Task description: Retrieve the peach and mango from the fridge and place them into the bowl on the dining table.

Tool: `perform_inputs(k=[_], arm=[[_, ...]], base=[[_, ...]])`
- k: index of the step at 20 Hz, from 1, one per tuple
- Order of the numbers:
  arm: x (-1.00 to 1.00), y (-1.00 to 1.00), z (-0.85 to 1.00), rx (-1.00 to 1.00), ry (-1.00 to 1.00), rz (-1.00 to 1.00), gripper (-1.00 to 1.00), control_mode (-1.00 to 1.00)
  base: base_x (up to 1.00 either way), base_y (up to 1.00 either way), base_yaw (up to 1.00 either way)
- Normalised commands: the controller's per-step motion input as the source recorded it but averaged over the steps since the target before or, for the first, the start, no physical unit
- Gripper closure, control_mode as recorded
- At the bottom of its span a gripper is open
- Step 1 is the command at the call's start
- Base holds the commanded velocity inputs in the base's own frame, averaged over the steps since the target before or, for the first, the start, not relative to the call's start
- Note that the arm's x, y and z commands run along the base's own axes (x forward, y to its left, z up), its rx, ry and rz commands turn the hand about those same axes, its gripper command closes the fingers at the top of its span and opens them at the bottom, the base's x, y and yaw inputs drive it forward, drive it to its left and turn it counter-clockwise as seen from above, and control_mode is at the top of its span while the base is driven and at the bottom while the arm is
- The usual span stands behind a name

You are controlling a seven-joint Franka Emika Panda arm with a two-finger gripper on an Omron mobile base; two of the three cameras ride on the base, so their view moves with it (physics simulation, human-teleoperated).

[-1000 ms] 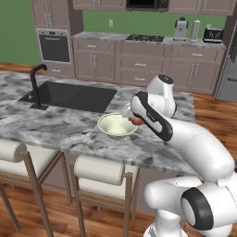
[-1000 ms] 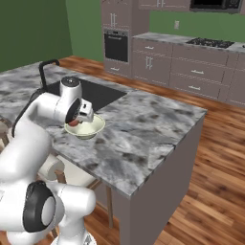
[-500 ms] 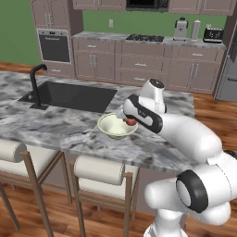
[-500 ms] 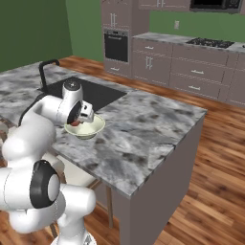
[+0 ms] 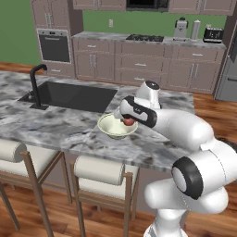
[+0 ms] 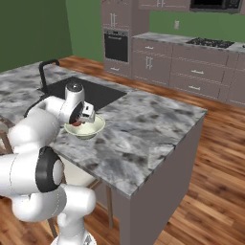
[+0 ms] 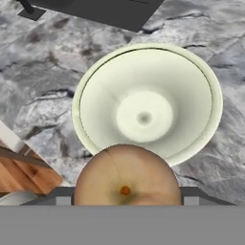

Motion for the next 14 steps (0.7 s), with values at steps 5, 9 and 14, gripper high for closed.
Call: perform_inputs(k=[5, 9, 14], arm=[[0.27, 0.0, -0.22, 0.0, 0.0, 0.0, 1.0, -1.0], [0.2, 0.04, -0.2, 0.0, 0.0, 0.0, 1.0, -1.0], [0.18, 0.07, -0.21, 0.0, 0.0, 0.0, 1.0, -1.0]], base=[[0.0, 0.0, 0.0], [0.0, 0.0, 0.0], [0.0, 0.0, 0.0]])
